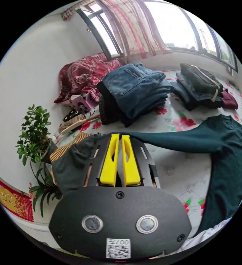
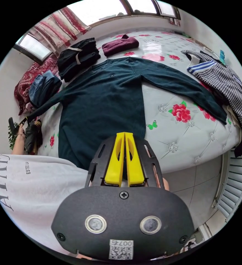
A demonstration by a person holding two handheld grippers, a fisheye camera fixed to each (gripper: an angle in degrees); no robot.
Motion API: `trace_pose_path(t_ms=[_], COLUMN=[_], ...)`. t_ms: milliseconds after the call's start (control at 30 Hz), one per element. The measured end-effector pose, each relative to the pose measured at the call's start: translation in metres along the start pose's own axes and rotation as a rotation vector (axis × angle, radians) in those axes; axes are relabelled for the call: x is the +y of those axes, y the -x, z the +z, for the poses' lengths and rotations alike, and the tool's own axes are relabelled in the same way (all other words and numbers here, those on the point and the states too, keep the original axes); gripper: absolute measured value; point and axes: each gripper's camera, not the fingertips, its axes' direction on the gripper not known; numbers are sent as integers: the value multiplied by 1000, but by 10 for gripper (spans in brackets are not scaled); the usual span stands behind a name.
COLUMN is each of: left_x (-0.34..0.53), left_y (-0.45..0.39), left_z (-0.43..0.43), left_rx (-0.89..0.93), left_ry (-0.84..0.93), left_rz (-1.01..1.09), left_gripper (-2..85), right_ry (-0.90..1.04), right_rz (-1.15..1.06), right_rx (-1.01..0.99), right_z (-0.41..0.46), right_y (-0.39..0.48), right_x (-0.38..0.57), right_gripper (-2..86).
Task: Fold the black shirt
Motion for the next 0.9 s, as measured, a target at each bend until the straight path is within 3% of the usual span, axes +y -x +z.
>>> trace_pose_path(t_ms=[133,267,333,467,600,733,833,900], left_x=[-12,7,28,99,163,183,187,183], left_y=[0,-26,-46,-139,-221,-243,-252,-260], left_z=[51,23,-1,-42,-84,-108,-121,-130], left_rx=[-143,-87,33,533,669,590,506,511], left_ry=[233,160,117,201,398,510,498,515], left_rz=[-49,-80,-89,174,385,427,441,458], left_gripper=[12,20,26,80,107,111,102,47], right_ry=[12,10,21,93,189,239,309,358], right_rz=[42,72,65,3,-87,-167,-171,-148], right_rx=[-53,-58,-61,-11,5,7,5,-31], right_z=[16,22,26,45,61,60,69,80], right_y=[-7,-20,-27,-39,-46,-42,-46,-51], right_x=[-14,-27,-28,-17,-9,1,16,27], right_gripper=[0,8,13,27,38,45,51,55])
